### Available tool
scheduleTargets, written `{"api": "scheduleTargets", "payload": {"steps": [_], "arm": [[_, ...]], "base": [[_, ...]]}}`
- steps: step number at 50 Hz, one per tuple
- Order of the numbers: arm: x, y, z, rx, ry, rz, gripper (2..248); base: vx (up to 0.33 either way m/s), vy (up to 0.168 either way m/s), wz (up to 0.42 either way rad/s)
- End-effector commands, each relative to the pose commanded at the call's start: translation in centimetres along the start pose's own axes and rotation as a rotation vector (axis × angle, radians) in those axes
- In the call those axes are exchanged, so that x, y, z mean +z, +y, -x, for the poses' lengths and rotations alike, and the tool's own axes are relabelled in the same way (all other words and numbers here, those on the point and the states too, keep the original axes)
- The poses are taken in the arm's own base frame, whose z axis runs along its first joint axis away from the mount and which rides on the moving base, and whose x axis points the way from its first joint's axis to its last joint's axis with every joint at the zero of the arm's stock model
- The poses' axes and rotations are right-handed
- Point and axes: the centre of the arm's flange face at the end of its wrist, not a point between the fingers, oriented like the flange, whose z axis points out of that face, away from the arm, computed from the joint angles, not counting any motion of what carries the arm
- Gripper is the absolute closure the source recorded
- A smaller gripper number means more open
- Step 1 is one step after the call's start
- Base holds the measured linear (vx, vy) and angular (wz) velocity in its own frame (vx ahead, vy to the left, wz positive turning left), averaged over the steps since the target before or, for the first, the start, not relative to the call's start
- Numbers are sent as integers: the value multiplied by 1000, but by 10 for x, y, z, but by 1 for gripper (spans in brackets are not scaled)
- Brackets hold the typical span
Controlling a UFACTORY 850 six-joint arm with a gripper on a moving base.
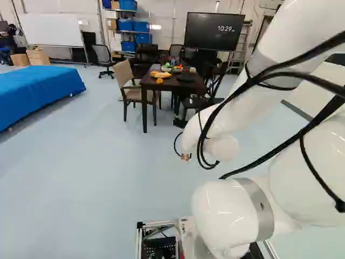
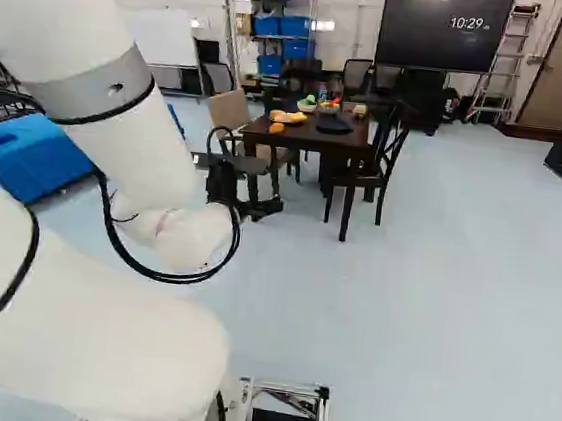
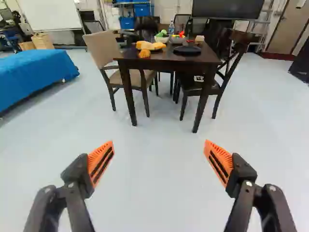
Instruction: Move the croissant to the empty plate
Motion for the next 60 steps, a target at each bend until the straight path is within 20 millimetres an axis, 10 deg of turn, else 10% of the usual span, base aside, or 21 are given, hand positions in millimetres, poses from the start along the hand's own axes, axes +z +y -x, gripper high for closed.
{"api": "scheduleTargets", "payload": {"steps": [60], "arm": [[0,0,0,0,0,0,3]], "base": [[55,0,-4]]}}
